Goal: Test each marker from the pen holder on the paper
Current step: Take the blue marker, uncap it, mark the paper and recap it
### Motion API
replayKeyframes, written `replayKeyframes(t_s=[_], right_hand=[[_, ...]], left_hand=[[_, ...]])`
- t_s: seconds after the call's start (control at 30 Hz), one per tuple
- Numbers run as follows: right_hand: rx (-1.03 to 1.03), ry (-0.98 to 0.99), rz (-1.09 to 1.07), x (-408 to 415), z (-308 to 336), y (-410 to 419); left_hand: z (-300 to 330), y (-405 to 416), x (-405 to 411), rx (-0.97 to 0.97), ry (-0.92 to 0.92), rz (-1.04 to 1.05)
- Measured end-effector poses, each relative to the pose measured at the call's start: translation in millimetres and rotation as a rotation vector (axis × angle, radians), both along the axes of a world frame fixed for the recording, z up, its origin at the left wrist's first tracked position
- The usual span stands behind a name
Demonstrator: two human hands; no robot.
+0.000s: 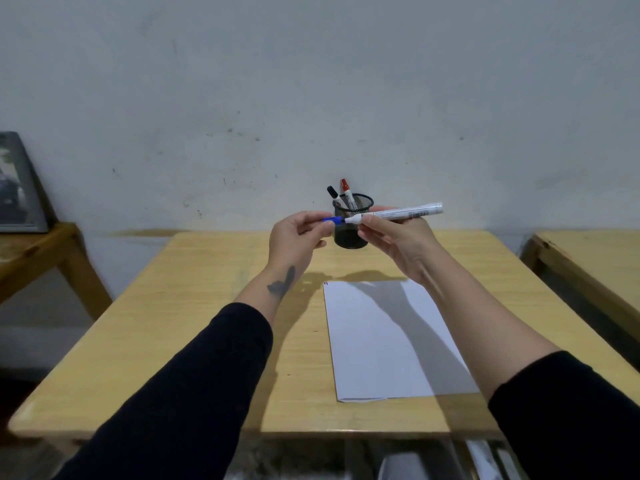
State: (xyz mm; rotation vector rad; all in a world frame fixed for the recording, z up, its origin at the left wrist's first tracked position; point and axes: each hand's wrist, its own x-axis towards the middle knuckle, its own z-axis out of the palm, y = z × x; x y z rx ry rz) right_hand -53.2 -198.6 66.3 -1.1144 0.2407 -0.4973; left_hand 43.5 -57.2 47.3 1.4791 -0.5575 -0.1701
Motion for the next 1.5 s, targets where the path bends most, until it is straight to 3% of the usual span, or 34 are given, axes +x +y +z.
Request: replayKeyframes(t_s=[0.2,0.6,0.7,0.77,0.83,0.9,0.97,1.1,1.23,1.37,1.5], right_hand=[[-0.021,0.009,0.025,-7.8,3.3,6.8],[-0.014,0.075,0.005,-1.3,-2.7,13.7],[-0.042,0.163,-0.132,4.6,-2.1,6.9],[-0.283,0.279,-0.353,5.8,-3.5,-2.8],[-0.763,0.368,-0.512,6.6,-4.2,-7.1],[-1.209,0.393,-0.504,9.6,-1.8,-2.9],[-1.391,0.364,-0.430,17.2,-0.8,2.9],[-1.199,0.330,-0.417,34.3,-0.6,-0.9],[-1.011,0.256,-0.498,64.0,19.7,-24.5],[-0.951,0.197,-0.563,103.8,46.0,-51.8],[-0.923,0.249,-0.558,141.0,46.3,-73.8]], left_hand=[[3.9,-2.4,-12.3,0.010,-0.071,-0.067],[-5.2,-10.1,-12.8,0.041,-0.092,0.036],[0.5,-5.7,-0.8,0.058,-0.102,0.095],[4.4,-2.6,8.9,0.104,-0.127,0.129],[8.1,-2.8,14.7,0.160,-0.183,0.125],[11.7,-8.4,15.6,0.212,-0.232,0.094],[14.6,-16.3,14.8,0.240,-0.253,0.067],[17.2,-29.7,21.6,0.205,-0.265,0.078],[11.0,-47.9,36.6,0.294,-0.266,0.128],[-12.7,-74.8,62.8,0.484,-0.234,0.177],[-30.6,-103.0,85.7,0.474,-0.197,0.186]])
